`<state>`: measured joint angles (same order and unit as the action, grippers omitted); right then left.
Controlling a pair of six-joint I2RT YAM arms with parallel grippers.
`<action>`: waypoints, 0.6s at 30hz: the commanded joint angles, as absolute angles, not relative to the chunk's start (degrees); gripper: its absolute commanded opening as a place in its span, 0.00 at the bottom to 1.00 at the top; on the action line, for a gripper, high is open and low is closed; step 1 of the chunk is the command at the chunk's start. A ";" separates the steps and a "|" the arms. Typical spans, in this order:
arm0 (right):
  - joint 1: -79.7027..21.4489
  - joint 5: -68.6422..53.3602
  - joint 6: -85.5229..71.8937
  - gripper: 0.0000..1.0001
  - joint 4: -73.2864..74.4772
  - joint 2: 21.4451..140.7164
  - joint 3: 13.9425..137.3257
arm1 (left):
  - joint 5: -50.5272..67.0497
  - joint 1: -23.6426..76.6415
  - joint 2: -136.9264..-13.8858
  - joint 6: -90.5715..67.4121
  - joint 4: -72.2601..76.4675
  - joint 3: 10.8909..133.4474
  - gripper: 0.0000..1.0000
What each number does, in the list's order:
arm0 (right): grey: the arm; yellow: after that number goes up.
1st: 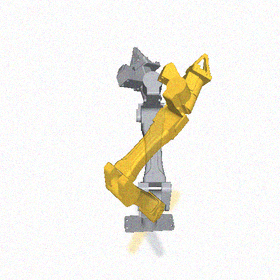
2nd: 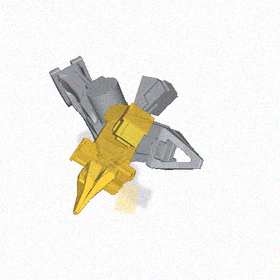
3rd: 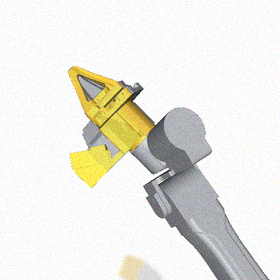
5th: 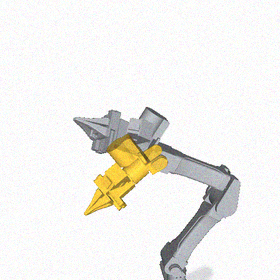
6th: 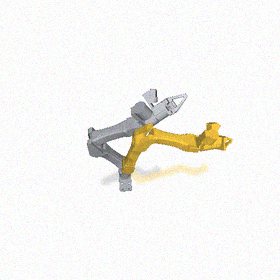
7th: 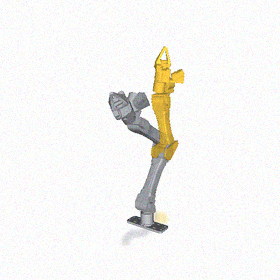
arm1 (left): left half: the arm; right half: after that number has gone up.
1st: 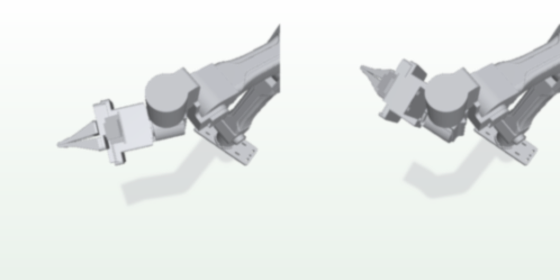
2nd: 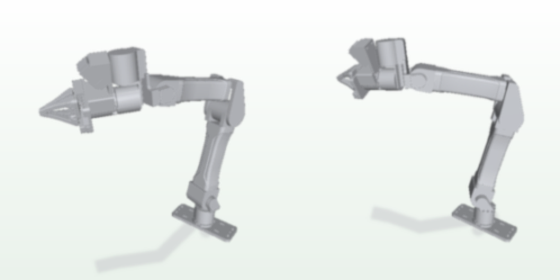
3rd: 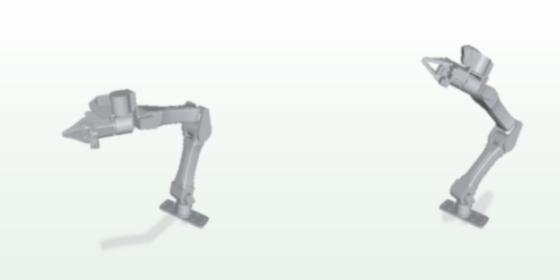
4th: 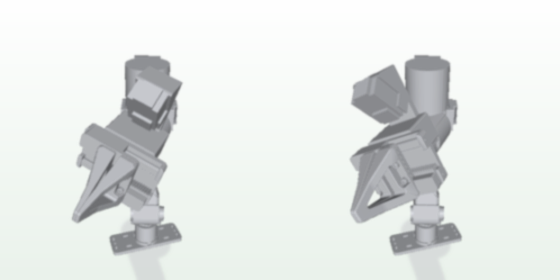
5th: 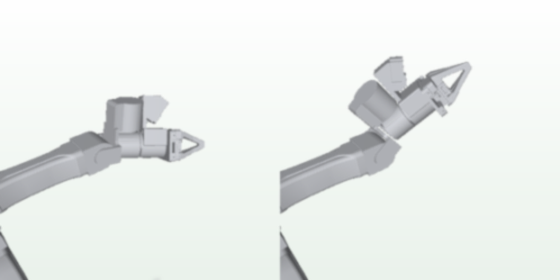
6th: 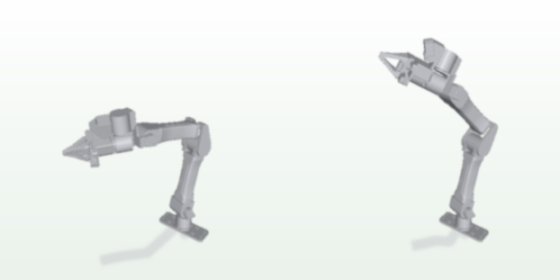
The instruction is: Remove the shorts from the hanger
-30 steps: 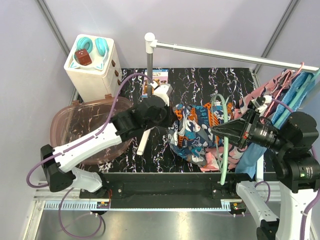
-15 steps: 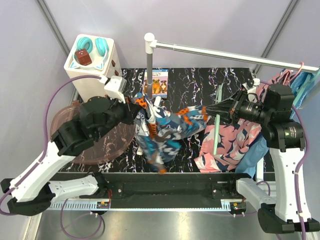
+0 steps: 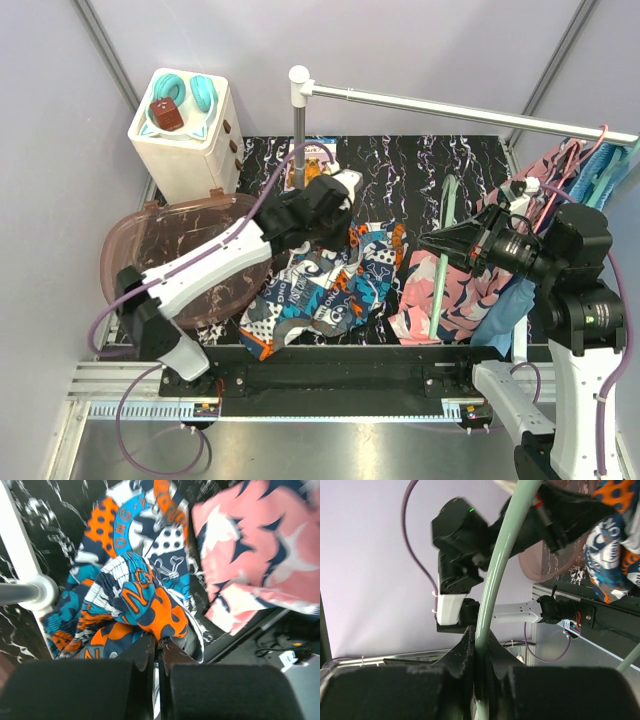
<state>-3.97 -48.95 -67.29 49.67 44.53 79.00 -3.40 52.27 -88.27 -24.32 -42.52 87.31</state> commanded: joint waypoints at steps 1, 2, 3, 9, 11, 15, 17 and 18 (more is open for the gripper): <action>-3.96 -49.22 -66.36 0.00 48.07 44.38 78.93 | -5.70 53.26 -90.78 -26.80 -43.41 92.81 0.22; -3.96 -49.31 -65.75 0.00 48.42 44.38 78.93 | -7.28 53.44 -90.96 -27.33 -44.55 93.16 0.34; -3.87 -49.48 -65.48 0.00 48.69 44.47 78.75 | -8.34 54.13 -90.88 -27.68 -45.00 92.99 0.46; -3.87 -49.66 -63.37 0.00 50.71 44.74 79.72 | -10.37 59.22 -87.37 -25.49 -46.93 85.88 0.85; -3.96 -50.01 -63.02 0.00 51.24 44.56 79.72 | -11.86 61.25 -85.87 -25.05 -48.07 82.37 0.86; -3.96 -50.36 -62.75 0.00 51.68 44.03 78.67 | -15.99 69.15 -84.29 -24.44 -48.43 76.74 0.88; -3.95 -50.36 -62.67 0.00 51.68 43.86 78.31 | -16.17 70.57 -84.99 -22.86 -48.52 74.71 0.88; -3.78 -50.45 -62.67 0.00 51.77 43.77 78.05 | -16.00 71.53 -85.34 -21.98 -48.60 74.19 0.88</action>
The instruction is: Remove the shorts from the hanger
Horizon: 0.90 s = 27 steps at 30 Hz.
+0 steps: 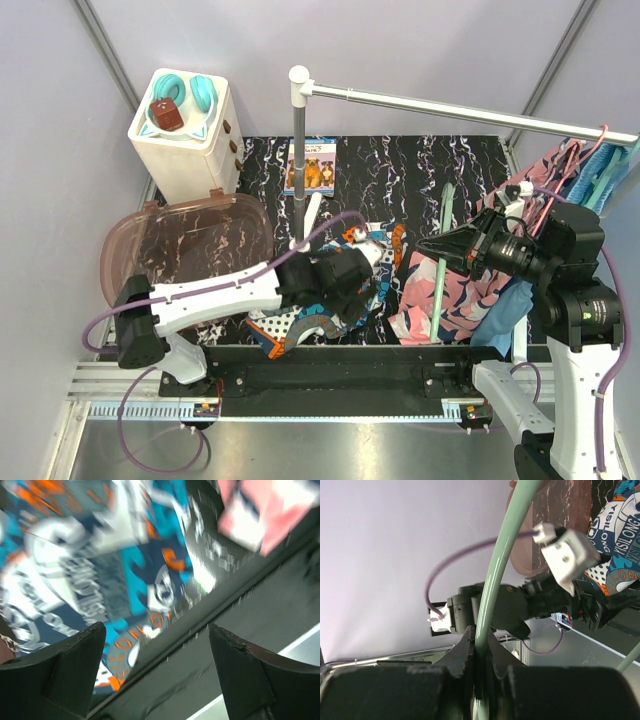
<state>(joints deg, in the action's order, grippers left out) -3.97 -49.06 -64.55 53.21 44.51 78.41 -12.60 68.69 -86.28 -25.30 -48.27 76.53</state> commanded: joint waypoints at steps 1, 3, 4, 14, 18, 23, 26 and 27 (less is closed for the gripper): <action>-3.87 -50.45 -62.67 0.00 51.77 43.68 77.96 | -15.91 71.80 -86.21 -20.93 -48.69 73.31 0.88; -3.96 -50.62 -62.58 0.00 51.85 43.59 77.61 | -16.52 71.98 -87.36 -17.68 -48.69 72.60 0.89; -3.96 -50.62 -62.40 0.00 51.86 43.59 77.35 | -17.05 71.90 -88.76 -16.45 -48.95 72.34 0.90; -3.95 -49.66 -62.23 0.00 52.47 43.15 75.94 | -14.34 71.46 -100.10 -7.21 -46.06 75.41 0.95; -3.87 -48.78 -62.23 0.00 52.30 44.03 76.55 | -13.62 69.18 -103.96 -7.21 -43.42 74.80 0.95; -3.78 -48.60 -61.35 0.00 52.03 45.79 78.13 | -13.71 66.80 -106.78 -6.86 -41.92 74.71 0.88; -3.87 -48.60 -60.38 0.00 52.03 47.19 79.45 | -14.15 66.36 -107.49 -7.20 -41.92 74.71 0.72; -3.87 -48.60 -60.38 0.00 52.03 47.46 79.54 | -13.98 66.44 -107.75 -7.12 -41.84 74.27 0.61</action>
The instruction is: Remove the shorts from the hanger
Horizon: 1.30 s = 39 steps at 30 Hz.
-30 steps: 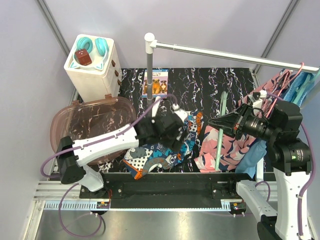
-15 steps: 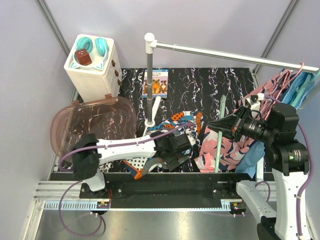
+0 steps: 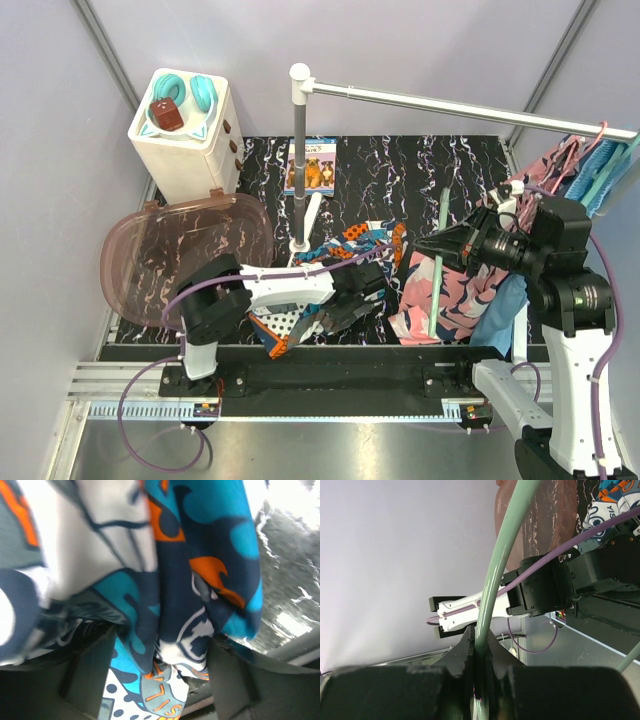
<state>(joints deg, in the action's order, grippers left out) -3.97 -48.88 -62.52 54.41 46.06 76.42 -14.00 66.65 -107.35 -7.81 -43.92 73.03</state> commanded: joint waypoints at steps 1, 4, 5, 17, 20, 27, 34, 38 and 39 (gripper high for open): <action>-3.95 -48.60 -60.38 0.00 51.94 47.55 79.54 | -13.63 66.45 -107.84 -7.38 -41.40 74.09 0.52; -3.87 -49.13 -60.38 0.00 51.51 47.64 79.02 | -13.97 66.36 -107.93 -7.91 -41.40 73.57 0.19; -3.78 -49.48 -60.29 0.00 51.50 47.72 78.84 | -14.15 66.27 -107.58 -8.26 -41.57 73.39 0.14; -3.96 -52.47 -58.01 0.00 52.38 47.46 79.37 | -16.26 66.36 -83.18 -20.03 -51.23 78.04 0.00; -3.96 -52.73 -57.39 0.00 53.35 47.29 79.28 | -15.82 65.48 -76.57 -23.02 -52.81 77.96 0.00; -3.87 -53.70 -56.69 0.00 53.96 47.20 79.37 | -13.80 52.50 -62.06 -27.25 -56.51 79.18 0.00; -3.87 -54.40 -56.34 0.00 54.05 47.99 79.89 | -17.66 43.69 -60.46 -22.68 -62.48 96.55 0.00; -3.96 -54.58 -56.16 0.00 54.23 48.25 80.59 | -25.98 40.00 -64.24 -19.08 -66.00 107.56 0.00; -3.96 -54.58 -56.25 0.00 54.23 48.34 80.77 | -27.32 37.99 -65.55 -19.07 -66.70 109.84 0.00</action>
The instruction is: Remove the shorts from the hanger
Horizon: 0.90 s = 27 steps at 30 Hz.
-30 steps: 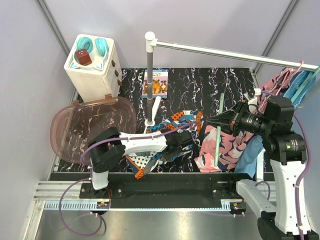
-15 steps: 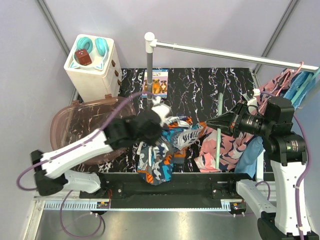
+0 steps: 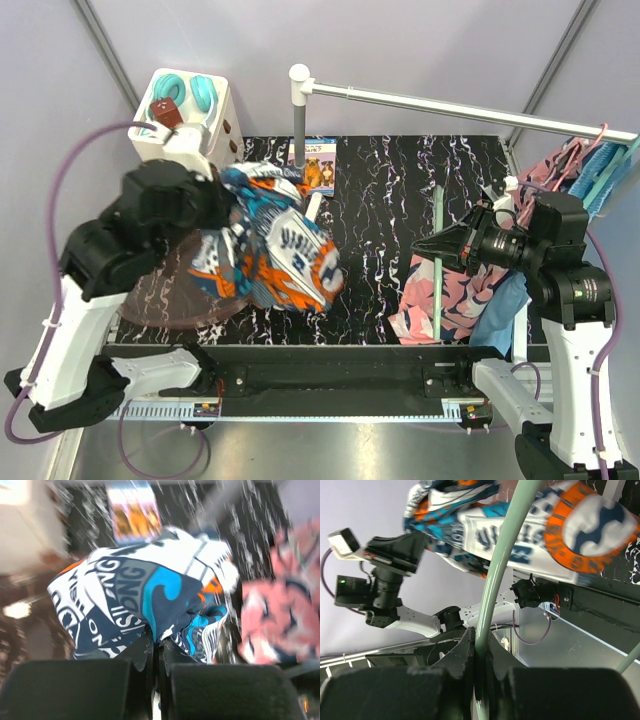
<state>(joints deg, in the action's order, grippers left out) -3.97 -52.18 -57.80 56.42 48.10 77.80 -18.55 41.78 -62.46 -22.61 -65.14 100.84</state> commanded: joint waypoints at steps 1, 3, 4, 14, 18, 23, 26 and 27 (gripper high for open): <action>-3.96 -54.58 -56.25 0.00 54.23 48.51 80.86 | -28.20 36.92 -66.09 -18.99 -67.06 113.69 0.00; -3.95 -54.58 -56.34 0.00 54.32 48.60 81.03 | -29.70 34.21 -67.06 -18.20 -66.62 116.53 0.00; -3.96 -54.58 -56.34 0.00 54.32 48.60 81.12 | -30.75 33.67 -67.32 -17.85 -66.10 118.46 0.00; -3.96 -54.58 -55.28 0.00 54.23 52.12 83.49 | -52.37 28.93 -59.78 -26.34 -60.56 102.24 0.00; -3.95 -54.67 -54.67 0.00 54.23 54.83 85.07 | -53.70 24.01 -54.77 -31.37 -58.37 86.19 0.00; -3.87 -55.37 -52.48 0.00 54.93 58.97 89.46 | -41.50 12.05 -55.72 -33.47 -54.92 76.82 0.11; -3.95 -55.28 -51.33 0.00 55.63 60.73 90.70 | -41.74 11.34 -57.83 -36.12 -58.53 78.39 0.57; -3.96 -55.20 -51.33 0.00 55.63 60.73 90.53 | -42.44 11.08 -58.09 -36.56 -60.28 79.53 0.59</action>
<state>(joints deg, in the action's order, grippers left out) -3.97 -53.21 -54.41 56.80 60.40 87.31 -43.62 12.21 -57.84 -32.08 -61.08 76.69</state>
